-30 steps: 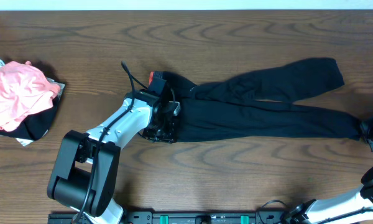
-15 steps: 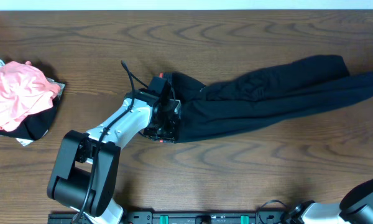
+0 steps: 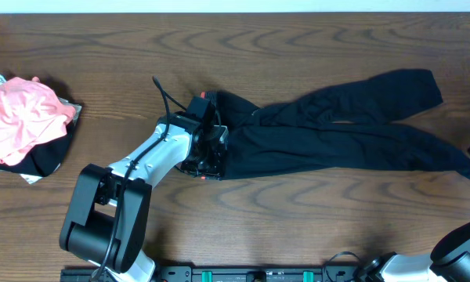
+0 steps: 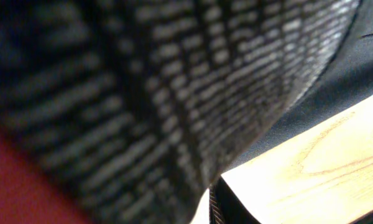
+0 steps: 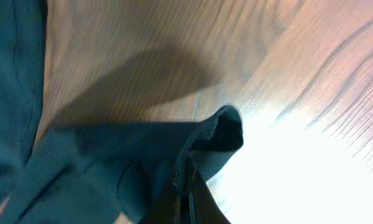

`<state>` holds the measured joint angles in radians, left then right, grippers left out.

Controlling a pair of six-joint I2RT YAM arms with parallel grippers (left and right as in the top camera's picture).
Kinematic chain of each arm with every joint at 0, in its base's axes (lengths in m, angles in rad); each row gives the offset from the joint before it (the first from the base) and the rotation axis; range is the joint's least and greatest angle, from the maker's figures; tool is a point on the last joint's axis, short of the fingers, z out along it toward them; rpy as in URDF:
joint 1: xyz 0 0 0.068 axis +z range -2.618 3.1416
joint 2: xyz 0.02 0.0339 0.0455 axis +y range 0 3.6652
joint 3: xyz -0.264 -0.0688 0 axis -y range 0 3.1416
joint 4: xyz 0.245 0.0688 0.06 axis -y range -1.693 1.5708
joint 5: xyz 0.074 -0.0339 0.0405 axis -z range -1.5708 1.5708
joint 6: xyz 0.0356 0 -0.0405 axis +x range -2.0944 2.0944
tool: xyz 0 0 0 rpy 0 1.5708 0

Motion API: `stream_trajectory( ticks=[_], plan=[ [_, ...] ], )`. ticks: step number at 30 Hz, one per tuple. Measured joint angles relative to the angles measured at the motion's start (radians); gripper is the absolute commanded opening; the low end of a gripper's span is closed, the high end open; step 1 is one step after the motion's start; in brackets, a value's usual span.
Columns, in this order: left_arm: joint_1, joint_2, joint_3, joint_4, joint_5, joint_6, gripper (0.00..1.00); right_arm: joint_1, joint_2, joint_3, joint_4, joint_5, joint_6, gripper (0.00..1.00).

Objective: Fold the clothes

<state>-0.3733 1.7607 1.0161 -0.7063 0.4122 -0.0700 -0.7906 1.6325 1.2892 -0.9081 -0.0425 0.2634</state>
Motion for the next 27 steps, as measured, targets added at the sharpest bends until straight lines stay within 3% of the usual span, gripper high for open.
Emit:
stream_trajectory(
  ticks=[7, 9, 11, 13, 19, 27],
  plan=[
    [0.0, 0.0, 0.0, 0.0, 0.0, 0.0, 0.21, 0.0, 0.0, -0.002, 0.212, 0.037, 0.007, 0.02],
    [0.0, 0.0, 0.0, 0.0, 0.0, 0.0, 0.21, 0.0, 0.001, -0.002, 0.237, 0.04, 0.008, 0.07],
    [0.0, 0.0, 0.0, 0.0, 0.0, 0.0, 0.21, 0.0, 0.006, -0.002, 0.238, 0.041, 0.013, 0.18],
    [0.0, 0.0, 0.0, 0.0, 0.0, 0.0, 0.21, 0.0, 0.023, -0.002, 0.218, 0.047, 0.015, 0.2],
    [0.0, 0.0, 0.0, 0.0, 0.0, 0.0, 0.21, -0.004, 0.09, -0.048, 0.116, 0.104, 0.023, 0.21],
    [0.0, 0.0, 0.0, 0.0, 0.0, 0.0, 0.22, -0.024, 0.103, -0.068, 0.125, 0.097, 0.058, 0.17]
  ],
)
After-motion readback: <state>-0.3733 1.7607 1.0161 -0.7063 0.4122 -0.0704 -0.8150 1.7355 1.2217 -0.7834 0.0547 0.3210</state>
